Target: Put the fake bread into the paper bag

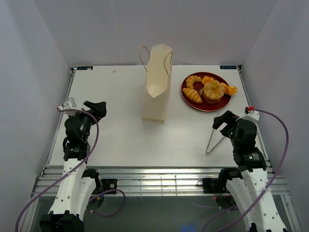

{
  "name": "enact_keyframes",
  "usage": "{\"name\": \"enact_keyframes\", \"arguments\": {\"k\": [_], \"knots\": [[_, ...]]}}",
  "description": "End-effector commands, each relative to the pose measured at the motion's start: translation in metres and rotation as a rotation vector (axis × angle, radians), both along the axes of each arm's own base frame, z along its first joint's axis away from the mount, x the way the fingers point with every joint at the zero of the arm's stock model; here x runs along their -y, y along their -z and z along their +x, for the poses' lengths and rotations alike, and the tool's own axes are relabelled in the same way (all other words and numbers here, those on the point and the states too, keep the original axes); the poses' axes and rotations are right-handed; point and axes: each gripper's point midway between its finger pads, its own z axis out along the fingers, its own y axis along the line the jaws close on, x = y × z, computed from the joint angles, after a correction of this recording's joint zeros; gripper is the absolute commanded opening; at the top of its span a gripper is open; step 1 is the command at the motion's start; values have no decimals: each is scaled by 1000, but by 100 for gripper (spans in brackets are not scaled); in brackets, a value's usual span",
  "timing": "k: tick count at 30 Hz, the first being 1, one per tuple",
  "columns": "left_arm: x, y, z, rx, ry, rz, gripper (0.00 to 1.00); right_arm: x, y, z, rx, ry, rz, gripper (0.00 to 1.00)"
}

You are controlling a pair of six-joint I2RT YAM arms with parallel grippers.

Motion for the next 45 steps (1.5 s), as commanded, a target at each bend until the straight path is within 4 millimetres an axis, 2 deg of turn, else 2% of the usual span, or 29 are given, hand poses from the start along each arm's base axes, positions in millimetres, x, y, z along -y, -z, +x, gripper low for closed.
{"name": "enact_keyframes", "arguments": {"k": [1, 2, 3, 5, 7, 10, 17, 26, 35, 38, 39, 41, 42, 43, 45], "knots": [[34, 26, -17, -252, 179, -72, 98, 6, 41, -28, -333, 58, 8, 90], [44, 24, -19, -266, 247, -74, 98, 2, 54, -28, -419, 37, -2, 90], [49, 29, -18, -296, 276, -72, 98, 0, 56, -28, -457, 29, 1, 90], [55, 19, -19, -296, 316, -81, 98, 3, 77, -37, -590, 66, -1, 90], [59, 12, -21, -278, 350, -67, 98, 5, 95, -43, -649, 80, -9, 90], [64, 3, -27, -240, 379, -62, 98, 0, 109, -44, -660, 77, 22, 90], [75, 0, -34, -219, 442, -106, 98, -2, 123, -32, -664, 102, 44, 90], [85, 2, -34, -210, 489, -168, 98, 11, 150, -17, -749, 160, -64, 90], [87, -12, -31, -157, 498, -188, 98, 25, 169, -8, -783, 219, -177, 99], [88, -16, -31, -144, 502, -191, 98, 22, 175, -7, -782, 209, -182, 89], [87, -17, -30, -140, 499, -191, 98, 21, 175, -4, -772, 204, -178, 78], [87, -18, -30, -139, 496, -192, 98, 18, 180, -6, -773, 192, -172, 61], [87, -19, -31, -139, 498, -192, 98, 16, 181, -6, -774, 185, -162, 43], [87, -18, -31, -141, 499, -193, 98, 15, 179, -6, -764, 189, -152, 39], [87, -18, -32, -144, 500, -191, 98, 13, 173, -6, -747, 186, -138, 39]]}}
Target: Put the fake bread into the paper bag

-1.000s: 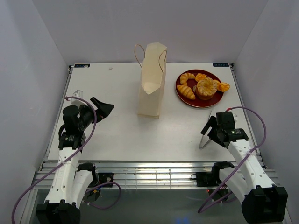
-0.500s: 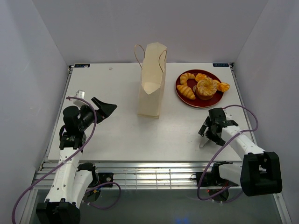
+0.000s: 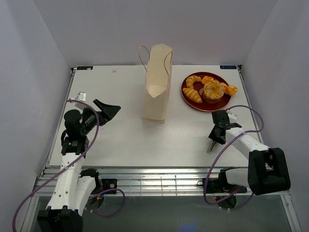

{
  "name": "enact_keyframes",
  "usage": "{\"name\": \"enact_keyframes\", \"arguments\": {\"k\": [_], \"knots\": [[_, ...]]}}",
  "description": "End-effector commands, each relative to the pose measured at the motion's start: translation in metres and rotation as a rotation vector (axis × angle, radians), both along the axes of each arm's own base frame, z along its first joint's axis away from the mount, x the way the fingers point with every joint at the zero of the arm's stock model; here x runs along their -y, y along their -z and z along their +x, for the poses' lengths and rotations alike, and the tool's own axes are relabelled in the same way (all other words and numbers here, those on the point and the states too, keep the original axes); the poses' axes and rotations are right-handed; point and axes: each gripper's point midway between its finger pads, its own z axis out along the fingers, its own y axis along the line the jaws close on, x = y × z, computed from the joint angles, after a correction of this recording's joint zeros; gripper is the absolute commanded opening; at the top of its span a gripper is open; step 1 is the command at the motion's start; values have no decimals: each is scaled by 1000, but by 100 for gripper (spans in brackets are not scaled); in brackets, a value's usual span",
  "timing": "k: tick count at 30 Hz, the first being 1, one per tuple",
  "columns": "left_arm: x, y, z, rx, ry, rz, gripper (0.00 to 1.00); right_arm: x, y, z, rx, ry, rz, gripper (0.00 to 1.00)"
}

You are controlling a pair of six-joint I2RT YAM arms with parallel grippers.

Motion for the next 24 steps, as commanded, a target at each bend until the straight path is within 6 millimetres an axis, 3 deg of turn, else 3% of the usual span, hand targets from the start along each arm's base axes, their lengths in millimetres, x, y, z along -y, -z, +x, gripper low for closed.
{"name": "enact_keyframes", "arguments": {"k": [1, 6, 10, 22, 24], "knots": [[3, -7, -5, 22, 20, -2, 97, 1, -11, -1, 50, 18, 2, 39], [3, -13, -10, 28, 24, 4, 98, -9, -59, 5, 163, -27, 58, 41], [4, -25, -14, 47, 27, 5, 98, -15, -95, -1, 212, -72, 95, 42], [9, -47, -20, 63, 69, 4, 98, -37, -151, -33, 316, -174, 241, 48], [10, -52, -21, 69, 76, 0, 98, -37, -173, -31, 364, -183, 242, 48]]}}
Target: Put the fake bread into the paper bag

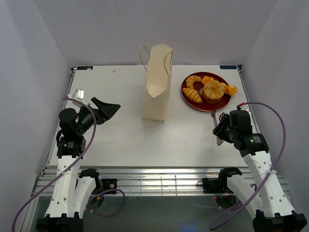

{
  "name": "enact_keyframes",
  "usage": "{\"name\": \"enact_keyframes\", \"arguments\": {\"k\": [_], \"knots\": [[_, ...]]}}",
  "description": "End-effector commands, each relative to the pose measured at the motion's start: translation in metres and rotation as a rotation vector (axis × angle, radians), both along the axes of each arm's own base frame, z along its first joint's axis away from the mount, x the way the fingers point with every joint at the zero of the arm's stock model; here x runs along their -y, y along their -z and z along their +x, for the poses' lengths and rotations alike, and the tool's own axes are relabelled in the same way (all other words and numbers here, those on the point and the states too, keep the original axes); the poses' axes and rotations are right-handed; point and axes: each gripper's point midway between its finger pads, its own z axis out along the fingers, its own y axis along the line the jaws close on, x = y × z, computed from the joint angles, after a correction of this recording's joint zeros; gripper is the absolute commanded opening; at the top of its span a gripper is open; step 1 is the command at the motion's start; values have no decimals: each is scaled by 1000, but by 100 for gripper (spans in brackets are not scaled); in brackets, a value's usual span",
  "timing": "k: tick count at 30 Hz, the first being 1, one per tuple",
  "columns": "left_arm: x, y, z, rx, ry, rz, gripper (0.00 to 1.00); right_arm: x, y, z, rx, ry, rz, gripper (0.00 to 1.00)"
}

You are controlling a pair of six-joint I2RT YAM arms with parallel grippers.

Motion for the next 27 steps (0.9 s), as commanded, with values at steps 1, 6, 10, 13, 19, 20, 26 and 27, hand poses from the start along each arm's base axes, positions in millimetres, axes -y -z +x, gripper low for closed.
{"name": "enact_keyframes", "arguments": {"k": [1, 6, 10, 13, 19, 20, 26, 27], "knots": [[5, -17, -6, 26, 38, 1, 98, -6, -46, 2, 91, -37, 27, 48], [5, -37, -6, 62, 41, 12, 98, -14, -91, 9, 175, -77, 56, 49], [5, -61, 3, 97, 37, 8, 98, -17, -101, 22, 181, -97, 48, 50], [7, -85, 10, 143, 56, -5, 98, -12, -101, 33, 168, -83, 4, 52], [18, -113, 41, 204, 146, -35, 98, -3, -110, 66, 165, -56, -44, 54], [20, -127, 44, 254, 160, -44, 98, -4, -111, 71, 168, -56, -35, 54], [35, -130, 68, 226, 298, -90, 97, -13, -105, 101, 168, -87, 40, 53], [35, -133, 75, 229, 310, -87, 98, -10, -101, 105, 160, -78, 45, 54]]}}
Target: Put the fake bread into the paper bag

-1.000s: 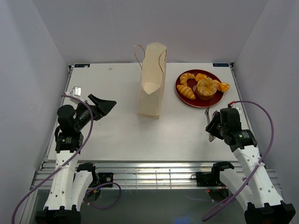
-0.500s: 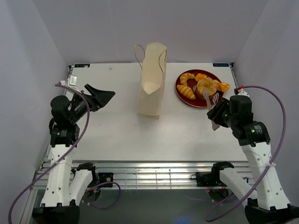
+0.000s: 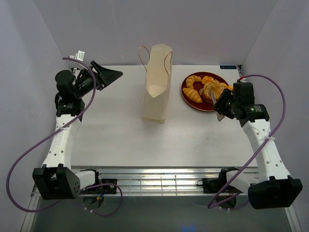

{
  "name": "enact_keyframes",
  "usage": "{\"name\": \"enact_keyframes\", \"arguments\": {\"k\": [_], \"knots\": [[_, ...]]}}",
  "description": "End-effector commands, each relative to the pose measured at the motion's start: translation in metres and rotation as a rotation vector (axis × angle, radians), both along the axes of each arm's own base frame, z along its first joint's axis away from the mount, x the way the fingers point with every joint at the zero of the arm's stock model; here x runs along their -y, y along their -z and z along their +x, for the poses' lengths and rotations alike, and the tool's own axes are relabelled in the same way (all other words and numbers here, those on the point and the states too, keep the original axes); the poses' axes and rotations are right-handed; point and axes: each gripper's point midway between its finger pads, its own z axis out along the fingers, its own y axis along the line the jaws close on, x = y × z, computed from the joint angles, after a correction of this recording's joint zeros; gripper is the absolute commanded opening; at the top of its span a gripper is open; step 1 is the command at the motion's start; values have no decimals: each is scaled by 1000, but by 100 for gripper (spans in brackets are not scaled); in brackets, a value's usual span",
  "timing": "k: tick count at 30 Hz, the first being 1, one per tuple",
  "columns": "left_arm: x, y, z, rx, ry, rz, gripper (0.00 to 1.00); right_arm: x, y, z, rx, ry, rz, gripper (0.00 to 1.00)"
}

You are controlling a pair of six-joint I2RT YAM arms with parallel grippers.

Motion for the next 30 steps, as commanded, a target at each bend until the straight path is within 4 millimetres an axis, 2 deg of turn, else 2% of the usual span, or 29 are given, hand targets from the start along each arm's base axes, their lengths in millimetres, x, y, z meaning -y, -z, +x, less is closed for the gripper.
{"name": "enact_keyframes", "arguments": {"k": [1, 3, 4, 5, 6, 7, 8, 10, 11, 13, 14, 17, 20, 24, 30], "knots": [[12, -32, -2, 95, 119, -3, 98, -2, -27, 27, 119, -27, 44, 54], [15, -44, 1, 124, 148, 2, 98, 8, -21, 33, 105, 1, 42, 54], [17, -37, 12, 100, 163, -2, 98, 7, -19, 34, 98, -11, 61, 54], [18, -39, 14, 106, 183, -1, 98, 8, -19, 36, 100, -21, 70, 54], [18, -48, 17, 122, 185, -4, 98, 20, -15, 39, 94, 10, 77, 55], [18, -42, 28, 100, 185, -8, 98, 23, -15, 42, 96, 12, 88, 56], [31, -45, 28, 108, 216, -12, 98, 28, -15, 43, 97, 14, 107, 56], [37, -55, 35, 129, 224, -18, 98, 32, -11, 47, 83, 14, 125, 56], [46, -49, 43, 114, 241, -23, 98, 31, -10, 47, 83, -1, 144, 57], [56, -51, 51, 120, 253, -25, 98, 37, -8, 52, 88, 4, 155, 56], [69, -48, 56, 112, 280, -28, 98, 37, -5, 53, 83, -1, 163, 57], [81, -43, 66, 98, 291, -32, 98, 42, 3, 58, 76, -6, 185, 57], [79, -34, 80, 84, 245, -33, 98, 44, 10, 63, 71, -16, 188, 57], [78, -33, 81, 99, 235, -22, 98, 49, 18, 65, 57, -7, 178, 57], [84, -26, 93, 78, 271, -31, 97, 46, 29, 66, 48, -4, 207, 57]]}}
